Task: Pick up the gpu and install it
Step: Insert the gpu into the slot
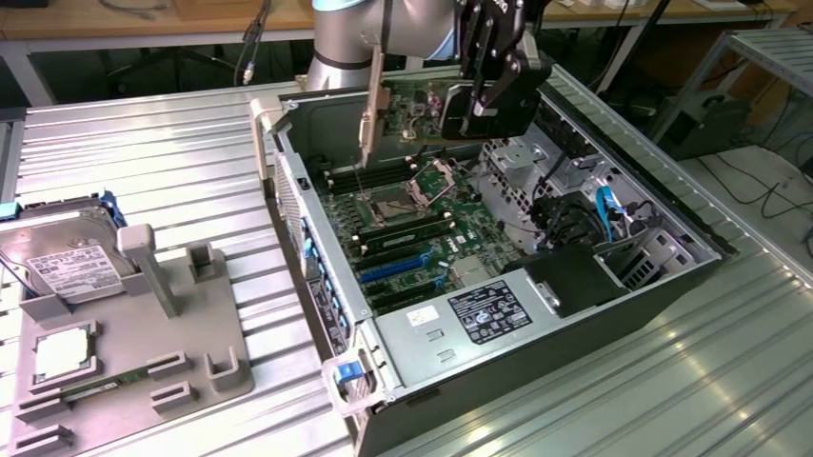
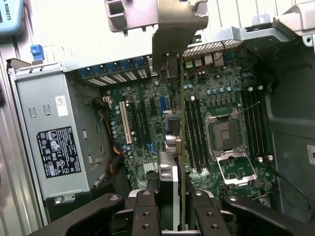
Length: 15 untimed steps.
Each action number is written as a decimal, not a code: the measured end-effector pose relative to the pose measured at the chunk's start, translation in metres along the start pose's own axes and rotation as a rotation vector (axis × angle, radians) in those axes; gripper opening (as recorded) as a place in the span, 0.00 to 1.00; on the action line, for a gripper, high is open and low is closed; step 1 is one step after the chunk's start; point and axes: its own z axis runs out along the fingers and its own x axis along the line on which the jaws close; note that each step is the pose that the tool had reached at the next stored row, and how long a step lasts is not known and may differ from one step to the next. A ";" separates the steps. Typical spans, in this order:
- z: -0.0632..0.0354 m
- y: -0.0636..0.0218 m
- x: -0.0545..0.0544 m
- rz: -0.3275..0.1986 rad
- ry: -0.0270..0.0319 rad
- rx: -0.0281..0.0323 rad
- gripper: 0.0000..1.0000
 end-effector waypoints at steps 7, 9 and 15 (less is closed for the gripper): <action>0.0016 -0.0006 0.000 -0.081 -0.0003 0.0073 0.28; 0.0021 -0.0006 0.000 -0.117 -0.0003 0.0094 0.28; 0.0031 -0.0011 0.000 -0.202 -0.0002 0.0127 0.28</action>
